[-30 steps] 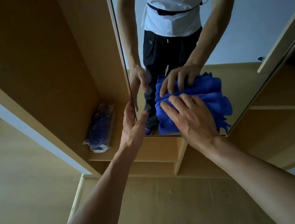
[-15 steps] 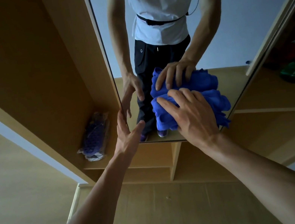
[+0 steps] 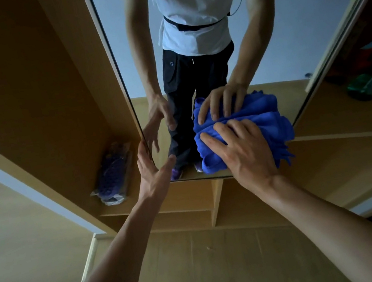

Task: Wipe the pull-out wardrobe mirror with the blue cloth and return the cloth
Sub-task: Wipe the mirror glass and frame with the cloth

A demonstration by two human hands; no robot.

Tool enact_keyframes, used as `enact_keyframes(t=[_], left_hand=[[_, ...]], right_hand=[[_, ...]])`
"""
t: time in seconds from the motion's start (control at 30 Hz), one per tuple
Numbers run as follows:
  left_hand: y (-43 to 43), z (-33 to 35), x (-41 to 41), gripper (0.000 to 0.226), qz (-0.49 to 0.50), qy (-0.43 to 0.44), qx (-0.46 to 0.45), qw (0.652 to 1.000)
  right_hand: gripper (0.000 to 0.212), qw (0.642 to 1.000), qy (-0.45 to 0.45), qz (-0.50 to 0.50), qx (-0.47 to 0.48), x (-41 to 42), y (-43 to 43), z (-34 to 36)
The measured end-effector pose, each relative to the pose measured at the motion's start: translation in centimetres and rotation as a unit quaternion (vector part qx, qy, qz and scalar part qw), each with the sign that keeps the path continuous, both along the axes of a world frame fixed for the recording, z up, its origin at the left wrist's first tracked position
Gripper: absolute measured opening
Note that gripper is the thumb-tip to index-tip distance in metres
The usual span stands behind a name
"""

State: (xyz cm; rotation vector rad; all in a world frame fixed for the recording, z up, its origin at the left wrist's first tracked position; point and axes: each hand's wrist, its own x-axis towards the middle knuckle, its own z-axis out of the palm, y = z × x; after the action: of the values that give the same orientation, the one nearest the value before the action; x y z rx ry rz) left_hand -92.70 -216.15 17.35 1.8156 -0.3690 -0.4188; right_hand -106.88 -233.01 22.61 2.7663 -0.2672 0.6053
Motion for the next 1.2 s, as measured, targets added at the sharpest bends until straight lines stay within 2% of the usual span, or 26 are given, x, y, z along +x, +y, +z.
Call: enact_keyframes(t=[0.13, 0.23, 0.47, 0.73, 0.93, 1.2], left_hand=[[0.0, -0.3, 0.1, 0.102, -0.004, -0.006, -0.004, 1.0], [0.1, -0.3, 0.1, 0.103, -0.005, -0.011, -0.003, 1.0], [0.1, -0.2, 0.1, 0.107, -0.004, 0.005, 0.013, 1.0], [-0.8, -0.1, -0.6, 0.108, 0.023, -0.008, 0.019, 1.0], [-1.1, -0.5, -0.8, 0.107, 0.034, -0.019, 0.028, 0.999], [-0.9, -0.7, -0.7, 0.109, 0.021, -0.022, 0.032, 0.999]], right_hand=[[0.057, 0.999, 0.047, -0.011, -0.018, -0.7, -0.4, -2.7], [0.052, 0.999, 0.046, -0.006, -0.022, -0.8, -0.7, -3.1], [0.056, 0.999, 0.004, -0.022, 0.026, -1.6, -1.0, -0.2], [0.047, 0.997, -0.07, -0.022, 0.015, -2.7, -2.5, 3.7], [0.048, 0.999, -0.045, -0.029, -0.012, -3.0, -3.2, 1.1], [0.051, 0.998, 0.035, -0.041, -0.009, -4.4, -4.0, -3.5]])
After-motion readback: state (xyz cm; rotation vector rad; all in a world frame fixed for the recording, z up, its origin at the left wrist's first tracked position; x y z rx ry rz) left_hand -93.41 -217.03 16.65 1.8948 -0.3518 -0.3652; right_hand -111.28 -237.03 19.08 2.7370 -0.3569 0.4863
